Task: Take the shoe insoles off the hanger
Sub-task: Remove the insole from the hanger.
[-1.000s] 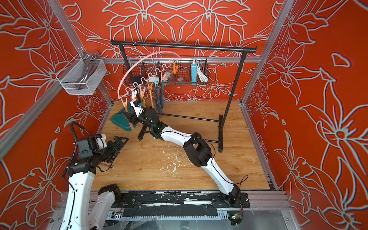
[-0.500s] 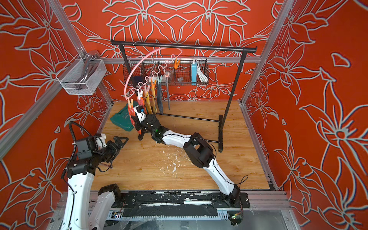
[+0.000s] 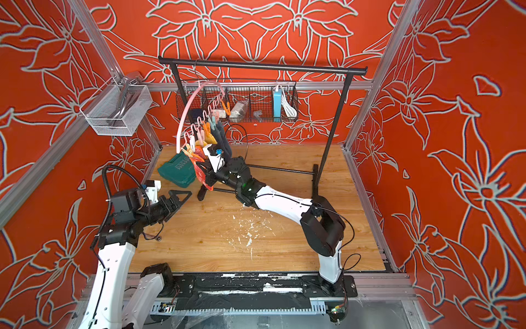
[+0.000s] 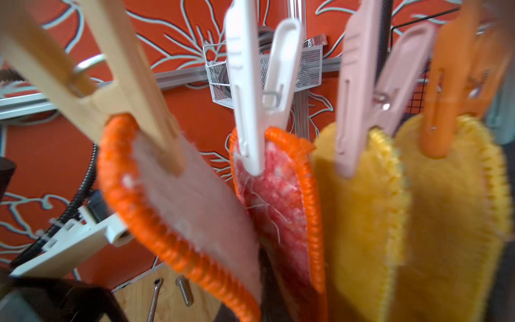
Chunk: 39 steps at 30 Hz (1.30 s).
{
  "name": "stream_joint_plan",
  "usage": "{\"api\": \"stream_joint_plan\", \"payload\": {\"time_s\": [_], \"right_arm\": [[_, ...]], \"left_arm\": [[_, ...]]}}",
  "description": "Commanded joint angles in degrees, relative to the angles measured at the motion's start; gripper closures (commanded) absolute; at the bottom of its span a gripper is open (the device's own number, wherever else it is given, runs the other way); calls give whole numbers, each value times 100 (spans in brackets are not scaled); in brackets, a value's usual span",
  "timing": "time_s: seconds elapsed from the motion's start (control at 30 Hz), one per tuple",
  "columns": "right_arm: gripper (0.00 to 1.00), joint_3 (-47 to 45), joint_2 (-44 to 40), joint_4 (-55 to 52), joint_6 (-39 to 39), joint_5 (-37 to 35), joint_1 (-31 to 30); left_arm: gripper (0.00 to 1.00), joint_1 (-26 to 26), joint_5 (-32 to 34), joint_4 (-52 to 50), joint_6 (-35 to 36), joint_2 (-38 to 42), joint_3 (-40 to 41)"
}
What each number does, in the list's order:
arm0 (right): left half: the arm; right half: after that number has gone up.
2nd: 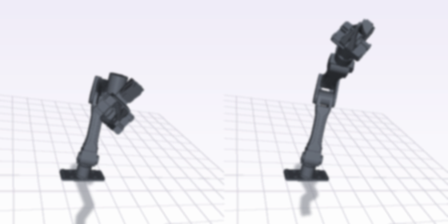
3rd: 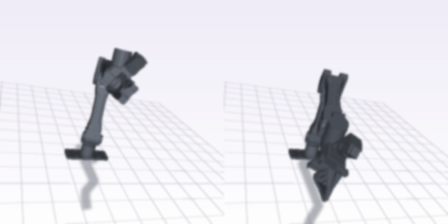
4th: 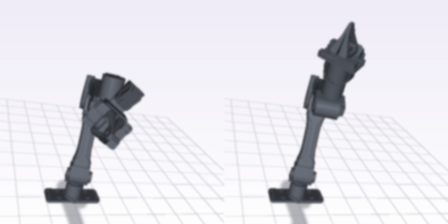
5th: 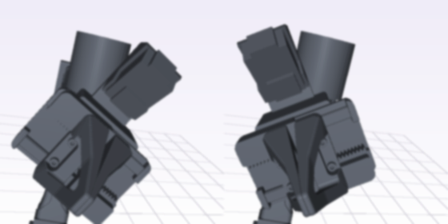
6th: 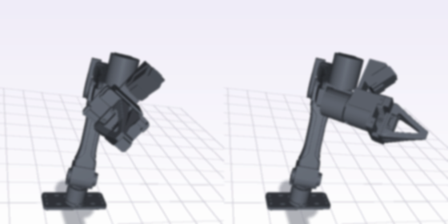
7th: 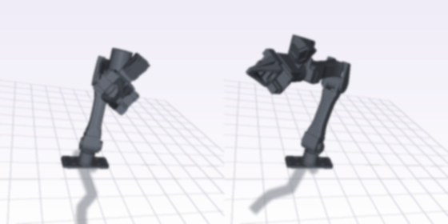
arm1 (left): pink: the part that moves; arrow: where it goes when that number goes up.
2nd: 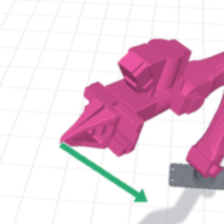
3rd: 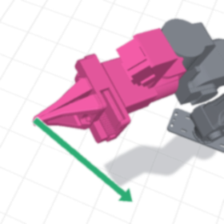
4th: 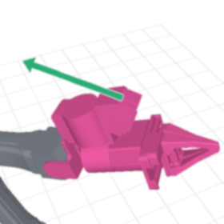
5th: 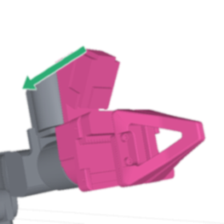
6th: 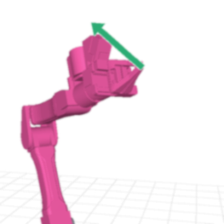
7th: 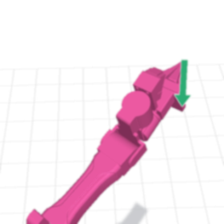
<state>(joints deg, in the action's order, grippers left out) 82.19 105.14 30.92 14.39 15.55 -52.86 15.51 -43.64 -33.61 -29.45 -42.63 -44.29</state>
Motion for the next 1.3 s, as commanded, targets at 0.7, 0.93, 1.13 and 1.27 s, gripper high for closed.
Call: {"api": "stream_joint_plan", "payload": {"time_s": [0.7,0.93,1.13,1.27], "right_arm": [[100,-361,-1379,-1877,460,2567,363],[100,-477,-1345,-1349,1197,2881,399],[100,-538,-1238,-882,1813,2985,397],[100,-529,-1185,-725,2080,2987,408]], "left_arm": [[18,-1703,-830,2147,863,188,226],[27,-1950,-1501,2645,754,-16,451],[52,-2109,-1566,2616,902,-26,457],[97,-2112,-1580,2333,1090,-53,327]]}}
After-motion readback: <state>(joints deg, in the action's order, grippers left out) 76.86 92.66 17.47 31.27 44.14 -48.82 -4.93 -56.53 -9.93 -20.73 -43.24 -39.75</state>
